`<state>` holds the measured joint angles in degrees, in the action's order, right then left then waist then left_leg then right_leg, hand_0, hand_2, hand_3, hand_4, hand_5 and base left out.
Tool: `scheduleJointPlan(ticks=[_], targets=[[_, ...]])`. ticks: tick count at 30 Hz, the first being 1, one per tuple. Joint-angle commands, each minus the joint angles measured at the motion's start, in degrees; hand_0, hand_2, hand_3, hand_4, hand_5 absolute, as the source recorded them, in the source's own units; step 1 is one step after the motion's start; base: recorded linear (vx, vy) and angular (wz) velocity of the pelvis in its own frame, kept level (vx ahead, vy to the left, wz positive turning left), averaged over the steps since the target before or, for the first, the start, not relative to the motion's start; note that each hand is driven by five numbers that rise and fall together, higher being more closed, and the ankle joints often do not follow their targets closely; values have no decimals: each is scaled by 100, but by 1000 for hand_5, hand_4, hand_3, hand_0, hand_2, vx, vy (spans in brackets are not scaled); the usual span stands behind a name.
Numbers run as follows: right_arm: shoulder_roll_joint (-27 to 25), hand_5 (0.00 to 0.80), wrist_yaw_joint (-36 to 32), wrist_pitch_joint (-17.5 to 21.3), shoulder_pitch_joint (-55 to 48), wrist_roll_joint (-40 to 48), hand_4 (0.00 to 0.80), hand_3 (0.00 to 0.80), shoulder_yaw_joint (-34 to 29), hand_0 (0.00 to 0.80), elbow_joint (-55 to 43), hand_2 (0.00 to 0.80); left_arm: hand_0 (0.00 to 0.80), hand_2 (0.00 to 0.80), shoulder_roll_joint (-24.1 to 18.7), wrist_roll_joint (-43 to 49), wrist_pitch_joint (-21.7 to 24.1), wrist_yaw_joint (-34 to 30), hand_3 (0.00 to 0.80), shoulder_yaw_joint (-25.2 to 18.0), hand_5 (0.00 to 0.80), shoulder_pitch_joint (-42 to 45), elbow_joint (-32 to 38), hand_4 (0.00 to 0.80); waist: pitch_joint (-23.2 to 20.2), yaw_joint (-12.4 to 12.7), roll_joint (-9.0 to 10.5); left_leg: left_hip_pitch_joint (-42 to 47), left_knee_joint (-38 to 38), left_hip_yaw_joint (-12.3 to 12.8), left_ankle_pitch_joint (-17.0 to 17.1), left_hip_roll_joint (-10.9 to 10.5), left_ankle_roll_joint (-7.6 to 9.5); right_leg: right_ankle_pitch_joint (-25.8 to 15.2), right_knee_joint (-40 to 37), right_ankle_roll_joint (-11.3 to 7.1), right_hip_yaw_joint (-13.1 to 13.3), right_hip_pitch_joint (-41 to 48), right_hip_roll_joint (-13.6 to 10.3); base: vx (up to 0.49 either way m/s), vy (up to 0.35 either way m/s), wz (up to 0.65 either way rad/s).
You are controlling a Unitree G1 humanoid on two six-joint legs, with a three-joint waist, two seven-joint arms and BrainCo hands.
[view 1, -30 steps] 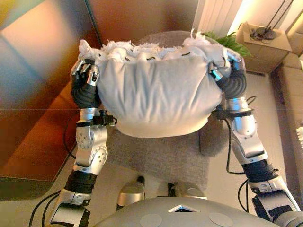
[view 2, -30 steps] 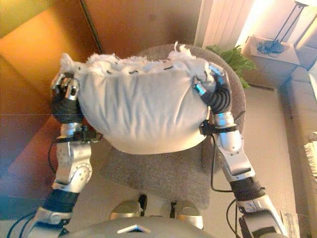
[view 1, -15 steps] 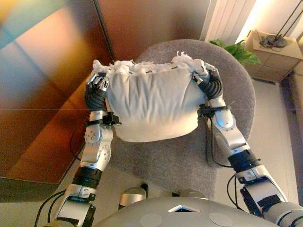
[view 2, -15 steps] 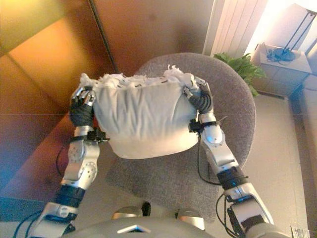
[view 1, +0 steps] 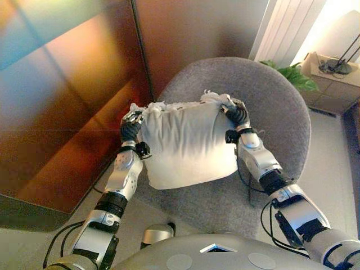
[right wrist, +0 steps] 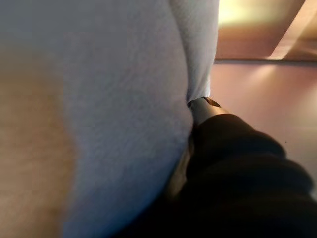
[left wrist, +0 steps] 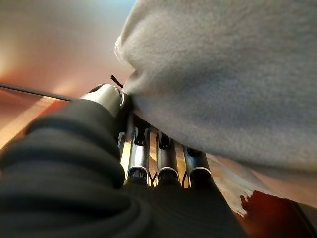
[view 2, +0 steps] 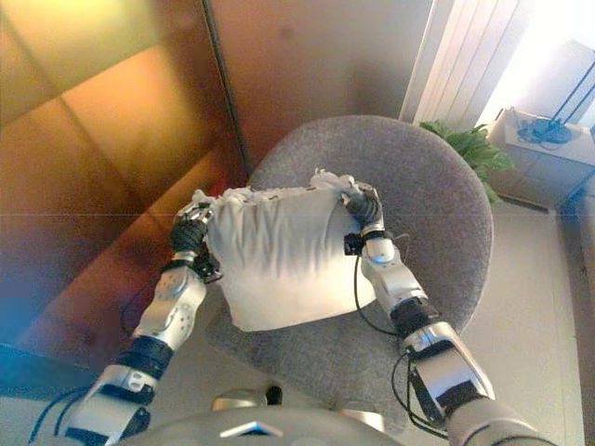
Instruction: Pick up the cushion and take it to the sofa
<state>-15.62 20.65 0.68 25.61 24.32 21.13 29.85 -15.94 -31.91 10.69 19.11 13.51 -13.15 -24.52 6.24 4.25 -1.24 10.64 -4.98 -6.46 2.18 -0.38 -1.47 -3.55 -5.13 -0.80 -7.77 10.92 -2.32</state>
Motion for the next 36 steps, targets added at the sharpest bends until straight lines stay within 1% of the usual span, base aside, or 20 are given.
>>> scheduleJointPlan(ticks=[1, 4, 6, 9, 15, 20, 23, 27, 32, 36], targets=[[363, 800, 256, 373, 980, 100, 800, 800, 81, 800, -58, 800, 800, 800, 208, 460, 164, -244, 800, 691, 800, -1232, -517, 800, -343, 35, 156, 9, 131, 386, -364, 36, -36, 316, 146, -335, -47, 159, -425, 51, 42, 1], [415, 800, 403, 304, 907, -11, 800, 800, 176, 800, -64, 800, 800, 800, 196, 503, 58, -286, 800, 791, 800, -1372, -856, 800, -330, -34, 113, 39, 121, 434, -369, 24, -30, 301, 140, -349, -50, 167, -446, 56, 42, 0], [444, 800, 499, 240, 847, 45, 800, 800, 202, 800, -29, 800, 800, 800, 205, 506, -91, -321, 800, 824, 800, -1430, -1037, 800, -323, -75, 89, 74, 116, 456, -383, 15, -27, 298, 137, -356, -46, 183, -460, 76, 38, 0], [506, 800, 673, 123, 743, 155, 800, 800, 207, 800, 149, 800, 800, 800, 256, 513, -345, -405, 800, 903, 800, -1424, -1332, 800, -351, -118, 45, 127, 95, 512, -403, 13, -25, 294, 117, -373, -45, 216, -480, 90, 31, -1], [622, 800, 973, -16, 665, 317, 800, 800, 220, 800, 516, 800, 800, 800, 317, 582, -613, -553, 800, 1012, 800, -1538, -1805, 800, -355, -199, -5, 173, 77, 614, -416, 13, -24, 278, 110, -385, -11, 217, -499, 73, 35, 1], [693, 800, 1071, -134, 671, 468, 800, 800, 181, 800, 860, 800, 800, 800, 384, 596, -835, -540, 800, 1106, 800, -1622, -2146, 800, -366, -230, -23, 240, 73, 660, -427, 7, -25, 278, 110, -396, -6, 269, -513, 102, 27, -1], [707, 800, 1012, -220, 654, 731, 800, 800, 97, 800, 1178, 800, 800, 800, 404, 553, -1062, -634, 800, 1148, 800, -1639, -2367, 800, -368, -241, -35, 281, 90, 681, -439, 5, -29, 281, 127, -402, -5, 303, -527, 112, 30, 0], [725, 800, 951, -296, 721, 889, 800, 800, 16, 800, 1550, 800, 800, 800, 503, 524, -1060, -561, 800, 1246, 800, -1671, -2651, 800, -332, -273, -75, 301, 108, 691, -428, -4, -37, 273, 153, -404, 26, 304, -539, 91, 42, 0], [681, 800, 906, -359, 799, 830, 800, 800, -40, 800, 1851, 800, 800, 800, 589, 496, -1113, -537, 800, 1326, 800, -1707, -2755, 800, -309, -284, -116, 309, 90, 678, -404, -21, -44, 237, 126, -423, 48, 314, -555, 81, 31, 1], [664, 800, 870, -417, 648, 865, 800, 800, -125, 800, 2008, 800, 800, 800, 586, 513, -1196, -543, 800, 1354, 800, -1590, -2818, 800, -343, -291, -126, 382, 64, 669, -403, -28, -61, 216, 107, -455, 28, 382, -569, 131, 8, 0]])
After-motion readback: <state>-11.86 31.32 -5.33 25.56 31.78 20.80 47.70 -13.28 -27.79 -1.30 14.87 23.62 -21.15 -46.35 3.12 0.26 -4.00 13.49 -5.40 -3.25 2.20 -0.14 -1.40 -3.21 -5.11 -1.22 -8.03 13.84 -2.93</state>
